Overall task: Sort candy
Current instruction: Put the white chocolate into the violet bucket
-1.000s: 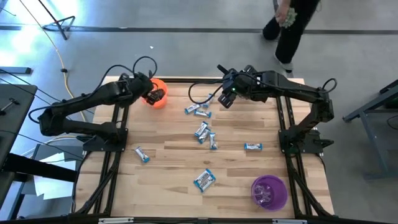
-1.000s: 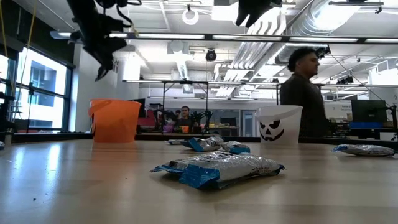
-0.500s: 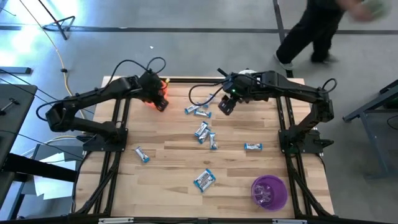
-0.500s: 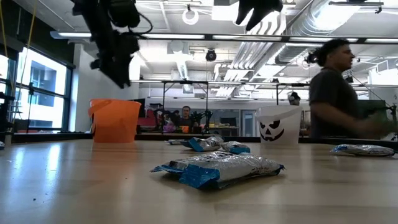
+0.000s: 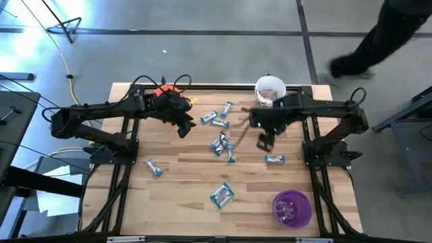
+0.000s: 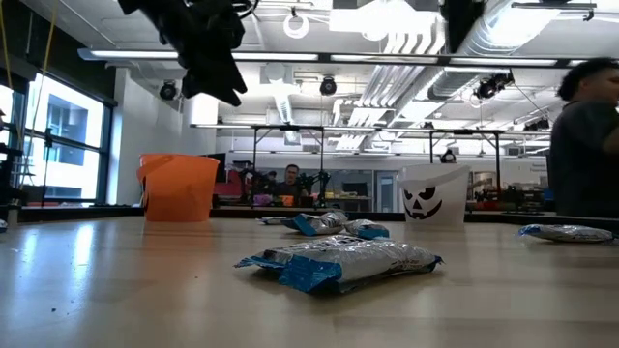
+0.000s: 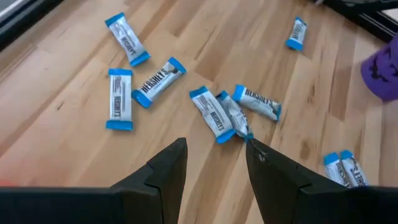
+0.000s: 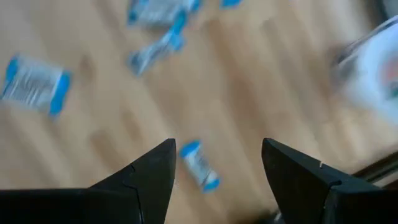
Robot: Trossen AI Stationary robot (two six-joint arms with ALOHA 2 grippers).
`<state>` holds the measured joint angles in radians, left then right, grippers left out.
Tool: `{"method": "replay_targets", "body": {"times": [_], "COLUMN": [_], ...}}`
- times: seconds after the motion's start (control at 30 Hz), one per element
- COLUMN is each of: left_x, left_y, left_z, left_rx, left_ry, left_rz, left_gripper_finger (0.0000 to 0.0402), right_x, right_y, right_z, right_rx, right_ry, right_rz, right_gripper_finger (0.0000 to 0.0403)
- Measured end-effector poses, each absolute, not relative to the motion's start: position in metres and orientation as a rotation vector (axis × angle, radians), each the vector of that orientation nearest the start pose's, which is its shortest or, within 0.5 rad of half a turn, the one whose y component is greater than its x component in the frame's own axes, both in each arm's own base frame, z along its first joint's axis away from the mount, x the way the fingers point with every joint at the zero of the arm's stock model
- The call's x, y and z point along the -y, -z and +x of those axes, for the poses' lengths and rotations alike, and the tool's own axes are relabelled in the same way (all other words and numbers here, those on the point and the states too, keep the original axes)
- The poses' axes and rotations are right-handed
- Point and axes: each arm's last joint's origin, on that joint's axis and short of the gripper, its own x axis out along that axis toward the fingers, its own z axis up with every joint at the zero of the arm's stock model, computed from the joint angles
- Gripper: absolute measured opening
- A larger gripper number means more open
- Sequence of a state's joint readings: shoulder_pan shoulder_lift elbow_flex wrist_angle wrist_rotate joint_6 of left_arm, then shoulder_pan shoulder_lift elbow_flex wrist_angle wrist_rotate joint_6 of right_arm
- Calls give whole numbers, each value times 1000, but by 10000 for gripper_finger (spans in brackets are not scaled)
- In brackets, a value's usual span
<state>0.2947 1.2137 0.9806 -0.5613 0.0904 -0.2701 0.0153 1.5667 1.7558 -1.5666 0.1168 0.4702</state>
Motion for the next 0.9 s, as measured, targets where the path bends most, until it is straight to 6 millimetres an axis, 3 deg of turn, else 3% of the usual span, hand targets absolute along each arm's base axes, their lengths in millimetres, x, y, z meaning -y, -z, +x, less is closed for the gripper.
{"method": "replay_targets", "body": {"times": [0.23, 0.47, 0.63, 0.9], "left_x": [-51, -36, -28, -26], "left_y": [-284, -283, -284, -284], "left_z": [242, 245, 246, 246], "left_rx": [-757, -755, -748, -738], "left_ry": [-284, -302, -328, -366], "left_rz": [-448, -460, -461, -441], "left_gripper_finger": [152, 152, 152, 152], "right_x": [-34, -45, -43, -42], "right_y": [-320, -257, -221, -181], "right_z": [242, 219, 211, 206], "right_rx": [-1585, -1787, -1810, -1747], "right_ry": [288, 319, 342, 313], "right_rz": [229, 140, 94, 93], "right_gripper_finger": [233, 233, 233, 233]}}
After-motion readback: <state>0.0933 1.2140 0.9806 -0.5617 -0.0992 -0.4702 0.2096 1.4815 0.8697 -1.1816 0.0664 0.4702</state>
